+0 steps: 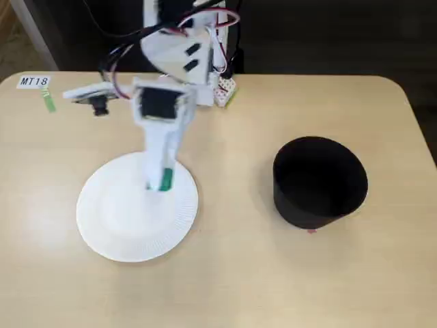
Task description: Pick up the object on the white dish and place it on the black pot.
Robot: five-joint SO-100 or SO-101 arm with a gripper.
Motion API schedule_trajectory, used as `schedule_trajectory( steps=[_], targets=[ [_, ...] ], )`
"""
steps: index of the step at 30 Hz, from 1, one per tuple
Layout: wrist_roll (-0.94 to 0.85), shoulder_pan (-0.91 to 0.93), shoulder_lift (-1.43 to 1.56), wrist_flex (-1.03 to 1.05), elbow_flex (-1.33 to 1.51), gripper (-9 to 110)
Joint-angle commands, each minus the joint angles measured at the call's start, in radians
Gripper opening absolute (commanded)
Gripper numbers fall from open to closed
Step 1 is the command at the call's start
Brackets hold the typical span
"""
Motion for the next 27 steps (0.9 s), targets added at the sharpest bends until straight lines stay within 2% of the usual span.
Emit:
schedule_trajectory(
  steps=[1, 6, 13, 20, 27],
  targets=[
    [-0.015, -0.167, 0.129, -0.066, 0.058, 0],
    [-0.025, -0.399, 0.256, -0.178, 0.307, 0],
    [-0.048, -0.618, 0.244, -0.356, 0.563, 0],
    [-0.066, -0.657, 0.160, -0.485, 0.713, 0],
    [-0.104, -0.641, 0.066, -0.520, 0.719, 0]
  ],
)
